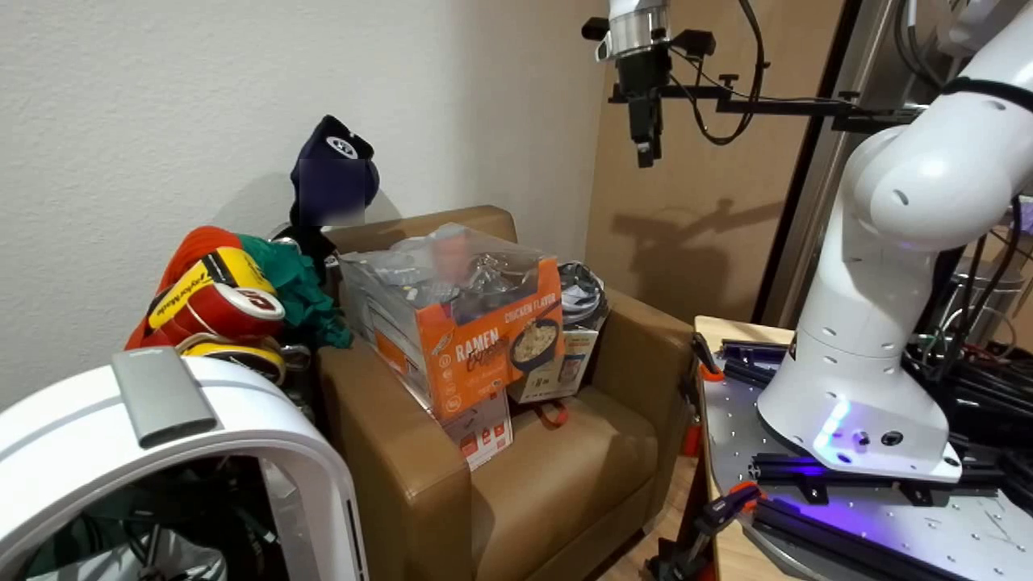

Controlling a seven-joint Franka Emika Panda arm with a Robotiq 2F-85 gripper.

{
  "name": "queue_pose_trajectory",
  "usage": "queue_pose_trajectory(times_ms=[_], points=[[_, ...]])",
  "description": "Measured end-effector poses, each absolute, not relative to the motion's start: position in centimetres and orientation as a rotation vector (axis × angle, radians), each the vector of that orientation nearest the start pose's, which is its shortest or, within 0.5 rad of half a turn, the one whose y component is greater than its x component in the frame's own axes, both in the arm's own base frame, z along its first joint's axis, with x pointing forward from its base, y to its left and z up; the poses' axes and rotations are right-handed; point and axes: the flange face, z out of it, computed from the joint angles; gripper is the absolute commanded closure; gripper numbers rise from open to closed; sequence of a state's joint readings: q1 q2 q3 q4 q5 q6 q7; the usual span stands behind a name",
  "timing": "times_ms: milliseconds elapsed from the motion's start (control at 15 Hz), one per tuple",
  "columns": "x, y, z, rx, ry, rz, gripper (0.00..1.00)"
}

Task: Take the cover off the golf club

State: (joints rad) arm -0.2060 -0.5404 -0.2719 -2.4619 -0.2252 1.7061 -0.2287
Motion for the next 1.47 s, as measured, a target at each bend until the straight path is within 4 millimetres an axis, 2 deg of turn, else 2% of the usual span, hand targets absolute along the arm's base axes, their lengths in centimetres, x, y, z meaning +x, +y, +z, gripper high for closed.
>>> queue_pose_trajectory(times_ms=[133, 333, 600, 1067, 1200, 1400, 1467], points=[[31.4, -19.3, 46.7, -3.132, 0.183, 0.363, 0.00], [32.7, -20.2, 49.2, -3.221, 0.080, 0.344, 0.00], [36.9, -20.3, 51.5, -3.273, -0.210, 0.348, 0.00], [46.1, -19.4, 51.1, -3.220, -0.738, 0.505, 0.00], [47.3, -19.4, 50.9, -3.207, -0.786, 0.560, 0.00], [47.5, -19.5, 50.9, -3.206, -0.800, 0.565, 0.00], [47.8, -19.5, 51.1, -3.211, -0.860, 0.551, 0.00]])
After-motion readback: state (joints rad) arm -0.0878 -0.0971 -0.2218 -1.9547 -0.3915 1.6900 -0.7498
